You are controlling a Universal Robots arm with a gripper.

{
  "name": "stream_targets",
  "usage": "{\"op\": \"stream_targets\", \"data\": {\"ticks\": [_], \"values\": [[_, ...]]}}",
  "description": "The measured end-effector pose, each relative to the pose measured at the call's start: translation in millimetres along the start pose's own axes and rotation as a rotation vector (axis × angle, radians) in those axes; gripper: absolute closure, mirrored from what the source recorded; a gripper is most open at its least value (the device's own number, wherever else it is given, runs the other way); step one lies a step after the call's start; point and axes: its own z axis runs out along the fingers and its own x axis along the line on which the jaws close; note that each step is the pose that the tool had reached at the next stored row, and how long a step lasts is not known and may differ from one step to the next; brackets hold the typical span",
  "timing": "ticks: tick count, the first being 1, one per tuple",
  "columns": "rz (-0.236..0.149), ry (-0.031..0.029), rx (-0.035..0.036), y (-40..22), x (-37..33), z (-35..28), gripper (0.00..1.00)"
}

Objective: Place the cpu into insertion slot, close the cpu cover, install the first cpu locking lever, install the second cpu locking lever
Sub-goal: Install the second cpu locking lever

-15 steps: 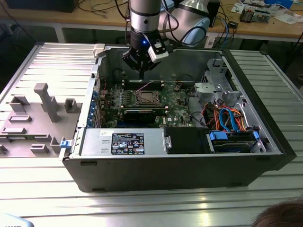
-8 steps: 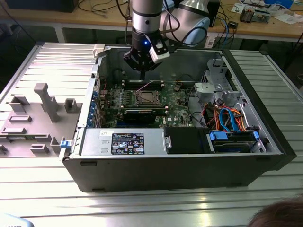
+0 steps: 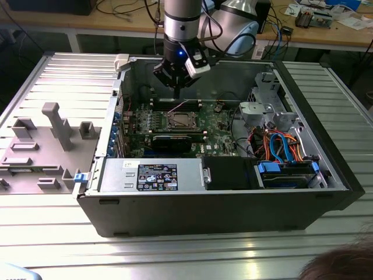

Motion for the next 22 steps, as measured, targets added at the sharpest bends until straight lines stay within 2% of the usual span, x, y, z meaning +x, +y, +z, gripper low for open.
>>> {"op": "stream_targets", "data": {"ticks": [22], "values": [[0.0,0.0,0.0,-0.2,-11.3,3.8,0.89]]}}
